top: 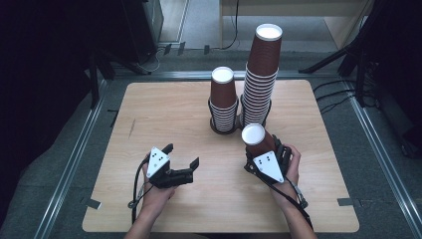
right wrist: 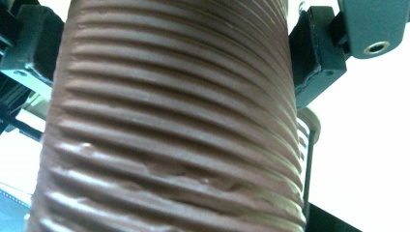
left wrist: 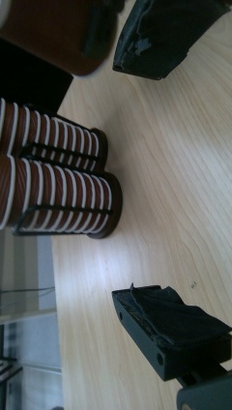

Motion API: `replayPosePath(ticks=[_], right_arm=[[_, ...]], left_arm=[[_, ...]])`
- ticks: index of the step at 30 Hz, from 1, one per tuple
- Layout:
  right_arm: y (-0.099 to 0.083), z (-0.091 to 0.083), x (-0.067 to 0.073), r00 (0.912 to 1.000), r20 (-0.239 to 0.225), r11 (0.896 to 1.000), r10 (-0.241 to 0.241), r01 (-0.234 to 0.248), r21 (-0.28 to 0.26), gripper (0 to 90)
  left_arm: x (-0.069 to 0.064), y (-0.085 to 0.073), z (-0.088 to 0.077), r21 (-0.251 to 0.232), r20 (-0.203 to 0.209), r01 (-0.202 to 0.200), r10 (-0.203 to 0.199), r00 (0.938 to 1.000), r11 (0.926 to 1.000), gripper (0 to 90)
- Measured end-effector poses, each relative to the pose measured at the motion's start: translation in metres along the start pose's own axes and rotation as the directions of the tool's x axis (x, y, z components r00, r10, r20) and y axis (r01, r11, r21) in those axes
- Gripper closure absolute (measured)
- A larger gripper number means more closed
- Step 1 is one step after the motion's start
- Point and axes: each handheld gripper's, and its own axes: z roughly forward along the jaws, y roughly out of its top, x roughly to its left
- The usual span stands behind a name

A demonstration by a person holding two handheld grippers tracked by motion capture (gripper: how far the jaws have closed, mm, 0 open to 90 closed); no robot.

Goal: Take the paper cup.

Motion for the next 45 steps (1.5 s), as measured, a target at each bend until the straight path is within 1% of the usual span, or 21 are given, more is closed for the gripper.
replayPosePath(ticks=[4, 6, 11, 13, 15, 17, 23, 27, 28, 29, 31, 32, 33, 35, 36, 38, 39, 40, 42, 43, 45], right_arm=[[0.000, 0.000, 0.005, 0.9992, -0.003, 0.999, -0.039, 0.039, -0.004, 11.9], [-0.001, -0.001, 0.011, 0.9966, -0.016, 0.997, -0.081, 0.081, -0.008, 11.8], [-0.001, -0.002, 0.018, 0.9922, -0.040, 0.993, -0.118, 0.117, -0.021, 11.8], [-0.001, -0.002, 0.020, 0.9902, -0.050, 0.991, -0.130, 0.129, -0.026, 11.8], [-0.001, -0.003, 0.021, 0.9892, -0.055, 0.991, -0.136, 0.135, -0.025, 11.8], [-0.001, -0.004, 0.026, 0.9846, -0.066, 0.987, -0.162, 0.160, -0.034, 11.8], [0.000, -0.005, 0.032, 0.9768, -0.095, 0.981, -0.192, 0.187, -0.060, 11.8], [0.001, -0.007, 0.035, 0.9761, -0.115, 0.982, -0.184, 0.179, -0.059, 11.8], [0.002, -0.007, 0.038, 0.9712, -0.122, 0.978, -0.205, 0.197, -0.067, 11.8], [0.002, -0.007, 0.038, 0.9712, -0.122, 0.978, -0.205, 0.197, -0.067, 11.8], [0.002, -0.008, 0.042, 0.9623, -0.137, 0.971, -0.235, 0.226, -0.078, 11.8], [0.002, -0.008, 0.042, 0.9623, -0.137, 0.971, -0.235, 0.226, -0.078, 11.8], [0.002, -0.008, 0.044, 0.9573, -0.142, 0.967, -0.252, 0.242, -0.085, 11.8], [0.003, -0.009, 0.047, 0.9518, -0.165, 0.965, -0.259, 0.246, -0.093, 11.8], [0.003, -0.009, 0.047, 0.9518, -0.165, 0.965, -0.259, 0.246, -0.093, 11.8], [0.004, -0.010, 0.049, 0.9428, -0.179, 0.958, -0.281, 0.266, -0.106, 11.8], [0.004, -0.010, 0.049, 0.9428, -0.179, 0.958, -0.281, 0.266, -0.106, 11.8], [0.005, -0.011, 0.051, 0.9357, -0.186, 0.953, -0.300, 0.283, -0.113, 11.8], [0.005, -0.012, 0.053, 0.9286, -0.193, 0.947, -0.317, 0.299, -0.117, 11.8], [0.005, -0.012, 0.053, 0.9286, -0.193, 0.947, -0.317, 0.299, -0.117, 11.8], [0.005, -0.013, 0.055, 0.9231, -0.196, 0.942, -0.331, 0.311, -0.126, 11.8]], left_arm=[[-0.006, 0.000, 0.001, 0.002, 0.025, -0.014, 0.014, 0.9996, 0.9999, 0.0], [-0.007, 0.000, 0.002, 0.006, 0.041, -0.012, 0.012, 0.9991, 0.9999, 0.0], [-0.008, 0.000, 0.003, 0.006, 0.072, 0.007, -0.007, 0.9973, 1.0000, 0.0], [-0.010, 0.001, 0.003, -0.001, 0.106, 0.012, -0.012, 0.9943, 0.9999, 0.0], [-0.011, 0.000, 0.003, -0.002, 0.113, 0.012, -0.012, 0.9935, 0.9999, 0.0], [-0.014, -0.001, 0.005, 0.007, 0.131, 0.007, -0.008, 0.9913, 1.0000, 0.0], [-0.016, -0.002, 0.006, 0.010, 0.151, 0.003, -0.004, 0.9885, 1.0000, 0.0], [-0.016, -0.001, 0.006, 0.000, 0.157, 0.004, -0.004, 0.9876, 1.0000, 0.0], [-0.017, -0.001, 0.006, -0.001, 0.160, 0.006, -0.006, 0.9870, 1.0000, 0.0], [-0.017, -0.001, 0.006, -0.002, 0.164, 0.006, -0.006, 0.9865, 1.0000, 0.0], [-0.018, 0.000, 0.006, 0.003, 0.175, 0.000, 0.000, 0.9845, 1.0000, 0.0], [-0.018, 0.000, 0.006, 0.003, 0.175, 0.000, 0.000, 0.9845, 1.0000, 0.0], [-0.018, -0.001, 0.006, 0.005, 0.180, -0.001, 0.000, 0.9837, 1.0000, 0.0], [-0.021, -0.002, 0.007, 0.017, 0.194, -0.014, 0.010, 0.9810, 0.9998, 0.0], [-0.021, -0.002, 0.007, 0.017, 0.194, -0.014, 0.010, 0.9810, 0.9998, 0.0], [-0.024, -0.003, 0.008, 0.023, 0.202, -0.021, 0.016, 0.9793, 0.9995, 0.0], [-0.025, -0.003, 0.009, 0.024, 0.206, -0.021, 0.015, 0.9785, 0.9995, 0.0], [-0.025, -0.003, 0.009, 0.025, 0.207, -0.022, 0.017, 0.9782, 0.9994, 0.0], [-0.025, -0.003, 0.009, 0.019, 0.209, -0.021, 0.017, 0.9778, 0.9996, 0.0], [-0.025, -0.003, 0.009, 0.019, 0.209, -0.021, 0.017, 0.9778, 0.9996, 0.0], [-0.024, -0.002, 0.008, 0.014, 0.205, -0.010, 0.007, 0.9787, 0.9999, 0.0]])
